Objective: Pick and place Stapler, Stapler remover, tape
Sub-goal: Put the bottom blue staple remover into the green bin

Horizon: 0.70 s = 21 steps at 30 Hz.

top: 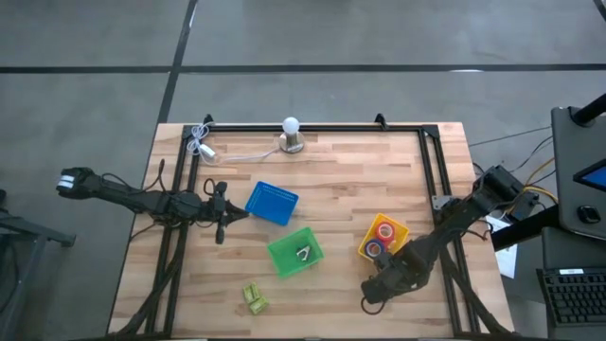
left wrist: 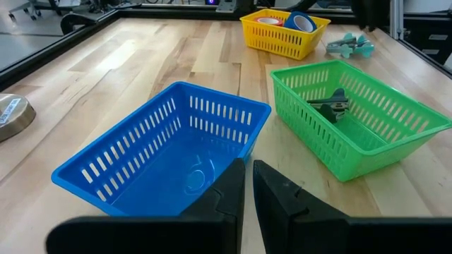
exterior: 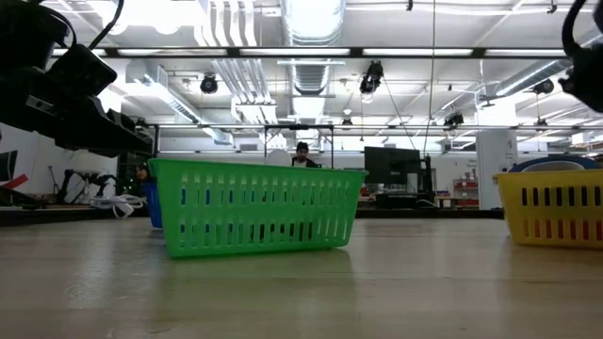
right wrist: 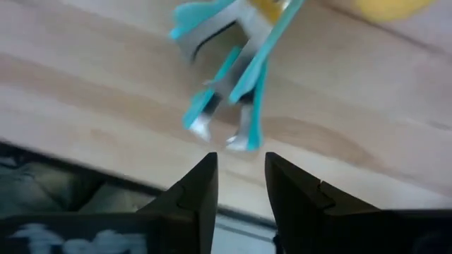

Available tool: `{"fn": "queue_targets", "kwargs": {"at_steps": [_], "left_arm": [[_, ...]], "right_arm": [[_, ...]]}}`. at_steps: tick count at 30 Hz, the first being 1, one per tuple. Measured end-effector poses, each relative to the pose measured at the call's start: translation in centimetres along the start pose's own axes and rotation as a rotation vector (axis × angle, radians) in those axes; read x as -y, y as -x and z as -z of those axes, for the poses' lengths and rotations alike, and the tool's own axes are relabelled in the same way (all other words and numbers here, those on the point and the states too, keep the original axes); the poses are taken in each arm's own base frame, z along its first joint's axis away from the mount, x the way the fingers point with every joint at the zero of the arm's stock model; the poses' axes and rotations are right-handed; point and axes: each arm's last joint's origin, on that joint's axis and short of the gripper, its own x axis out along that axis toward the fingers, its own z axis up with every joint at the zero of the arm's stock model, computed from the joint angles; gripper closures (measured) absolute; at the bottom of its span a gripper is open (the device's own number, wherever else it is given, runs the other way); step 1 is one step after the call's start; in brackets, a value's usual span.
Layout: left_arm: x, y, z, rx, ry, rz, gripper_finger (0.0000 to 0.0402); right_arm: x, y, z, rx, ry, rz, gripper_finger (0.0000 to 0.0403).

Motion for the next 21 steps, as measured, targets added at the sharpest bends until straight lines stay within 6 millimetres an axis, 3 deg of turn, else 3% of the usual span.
{"fn": "queue_targets", "kwargs": {"at_steps": [21], "left_arm": [[0.0, 0.0, 0.0, 0.001, 0.000, 0.000, 0.0367]], "right_arm": [[0.8, -1.4, -0.4, 0.011, 0.038, -0.036, 0.0333]]}}
